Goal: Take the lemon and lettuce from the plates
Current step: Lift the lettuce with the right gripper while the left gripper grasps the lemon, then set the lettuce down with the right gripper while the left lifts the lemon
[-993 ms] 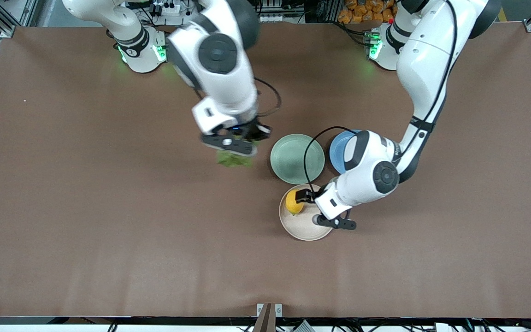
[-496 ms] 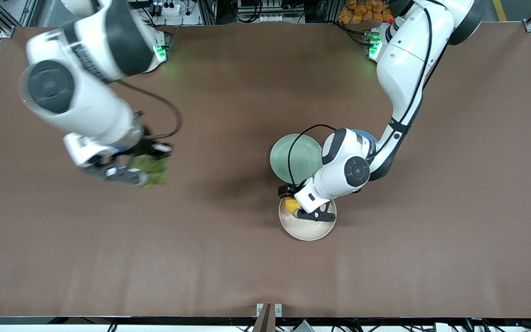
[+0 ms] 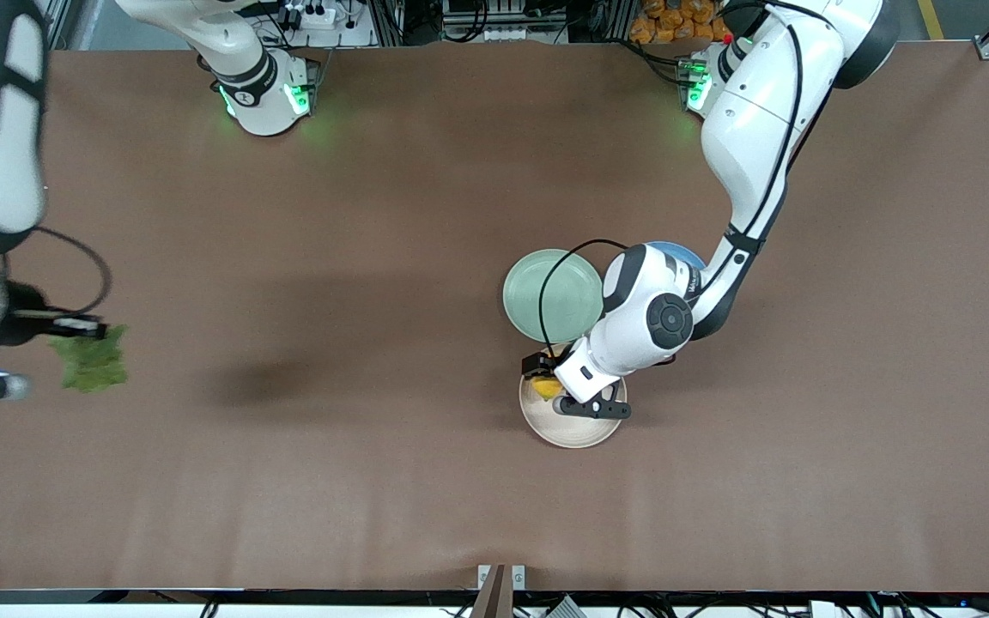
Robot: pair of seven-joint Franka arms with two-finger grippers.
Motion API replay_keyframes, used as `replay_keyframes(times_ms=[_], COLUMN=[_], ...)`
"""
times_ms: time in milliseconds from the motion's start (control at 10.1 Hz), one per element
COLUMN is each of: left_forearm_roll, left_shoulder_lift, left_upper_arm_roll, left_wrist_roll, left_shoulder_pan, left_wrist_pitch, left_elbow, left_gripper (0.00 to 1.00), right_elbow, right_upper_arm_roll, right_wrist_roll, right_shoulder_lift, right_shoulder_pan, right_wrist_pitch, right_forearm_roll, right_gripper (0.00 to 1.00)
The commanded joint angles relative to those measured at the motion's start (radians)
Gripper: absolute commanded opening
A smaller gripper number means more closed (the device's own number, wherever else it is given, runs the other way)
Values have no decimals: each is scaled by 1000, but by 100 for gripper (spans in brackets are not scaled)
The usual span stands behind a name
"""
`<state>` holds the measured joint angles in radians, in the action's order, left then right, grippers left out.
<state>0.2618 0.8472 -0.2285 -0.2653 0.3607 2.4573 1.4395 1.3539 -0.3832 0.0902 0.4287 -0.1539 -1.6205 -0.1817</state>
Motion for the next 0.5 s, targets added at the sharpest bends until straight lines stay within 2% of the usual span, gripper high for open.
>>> replay_keyframes(times_ms=[0,199,298,397], left_forearm_roll=[13,13,16,16], left_shoulder_lift=[9,12,13,13], left_upper_arm_roll=[6,6,5,6], left_wrist_roll=[-9,-12,-12,-15], left_shoulder_pan=[12,12,21,24], left_wrist_pitch=[14,25,28,29], left_elbow=[-11,-10,-8,-5], left_gripper=[100,100,86,61], right_elbow=[98,192,226,243], right_upper_arm_roll=[15,20,41,76], right_wrist_roll=[86,85,85,70], right_shoulder_lift=[13,41,62,86], right_shoulder_pan=[43,54,54,53], right_wrist_pitch=[-123,-263,-329,-388], right_forearm_roll=[-15,-24,-27,-27], right_gripper=[0,0,0,0])
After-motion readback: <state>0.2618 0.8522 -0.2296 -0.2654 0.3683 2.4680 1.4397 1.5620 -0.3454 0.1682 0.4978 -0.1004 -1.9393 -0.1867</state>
